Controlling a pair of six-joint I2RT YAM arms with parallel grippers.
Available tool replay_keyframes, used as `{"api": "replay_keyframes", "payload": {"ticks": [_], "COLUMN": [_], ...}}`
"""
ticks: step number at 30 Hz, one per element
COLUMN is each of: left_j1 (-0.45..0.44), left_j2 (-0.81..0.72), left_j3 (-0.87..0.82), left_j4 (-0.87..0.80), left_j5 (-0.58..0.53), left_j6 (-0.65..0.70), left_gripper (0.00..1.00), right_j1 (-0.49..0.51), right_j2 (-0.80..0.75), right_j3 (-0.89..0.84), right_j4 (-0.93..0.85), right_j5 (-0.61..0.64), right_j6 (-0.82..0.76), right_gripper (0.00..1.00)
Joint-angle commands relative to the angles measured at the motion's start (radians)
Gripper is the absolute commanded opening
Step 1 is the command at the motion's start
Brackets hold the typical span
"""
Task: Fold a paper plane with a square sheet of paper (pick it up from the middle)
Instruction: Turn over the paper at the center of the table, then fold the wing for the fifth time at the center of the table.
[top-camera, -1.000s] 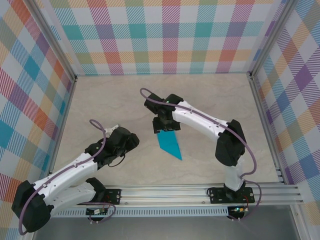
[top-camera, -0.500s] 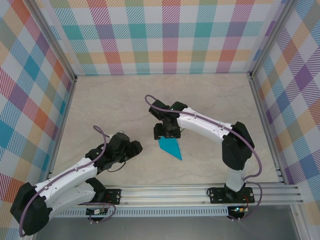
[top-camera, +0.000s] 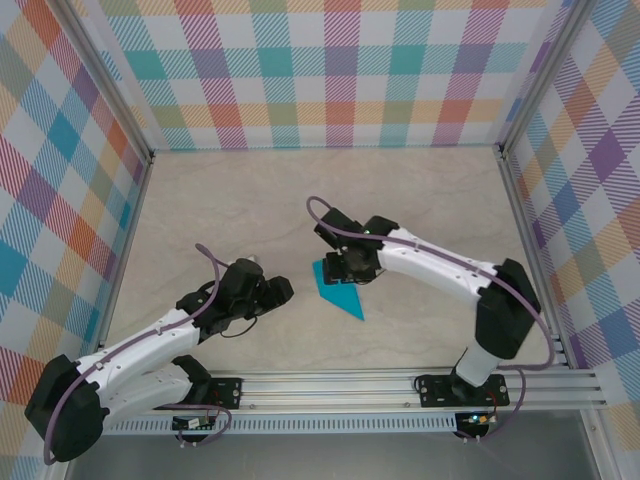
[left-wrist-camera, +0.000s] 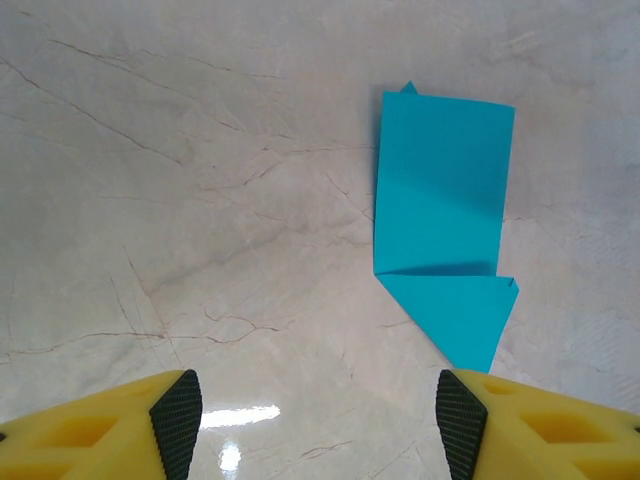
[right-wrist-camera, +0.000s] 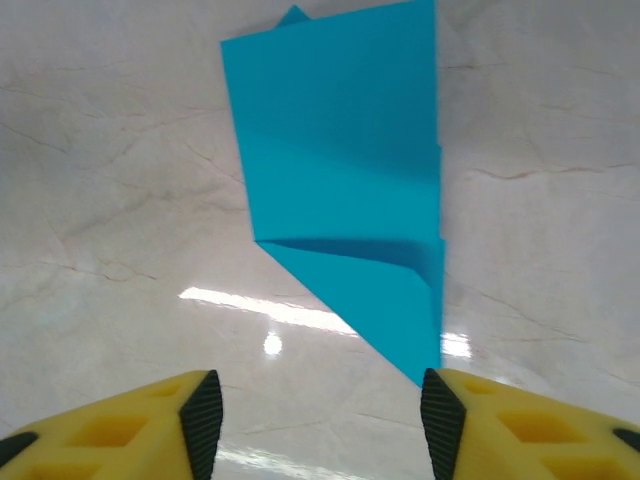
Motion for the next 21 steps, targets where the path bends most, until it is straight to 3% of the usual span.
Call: {"api": "replay_keyframes", "payload": {"ticks": [1, 3, 6, 9, 11, 14, 21], "left_j1": [0.015, 0.013, 0.012, 0.010, 0.006, 0.003, 0.003], "left_j2": [0.001, 0.016, 0.045, 0.108, 0.150, 0.178, 0.238], "left_j3": [0.005, -0.005, -0.029, -0.020, 0.009, 0.018, 0.063], "left_j4": [0.041, 0.076, 0.162, 0.211, 0.201, 0.216, 0.202], "left_j5": [0.029, 0.039, 0.035, 0.042, 0.043, 0.012, 0.013], "left_j6": [0.018, -0.003, -0.033, -0.054, -0.050, -0.053, -0.035], "left_gripper": [0.65, 0.64, 0.64, 0.64, 0.62, 0.62, 0.61], "right_j1": [-0.022, -0.075, -0.249, -0.373, -0.391, -0.391, -0.398], "right_j2": [-0.145, -0.239, -0.325, -0.306, -0.268, -0.196, 0.064], "right_j3": [-0.150, -0.297, -0.475, -0.533, -0.519, -0.487, -0.326], "right_j4": [0.121, 0.248, 0.431, 0.523, 0.547, 0.569, 0.562], "right_j5": [0.072, -0.024, -0.305, -0.531, -0.622, -0.637, -0.640], "right_j6": [0.001, -0.006, -0.024, -0.078, -0.119, -0.167, -0.245], "right_gripper": [0.48, 0.43, 0.41, 0.43, 0.47, 0.55, 0.55]}}
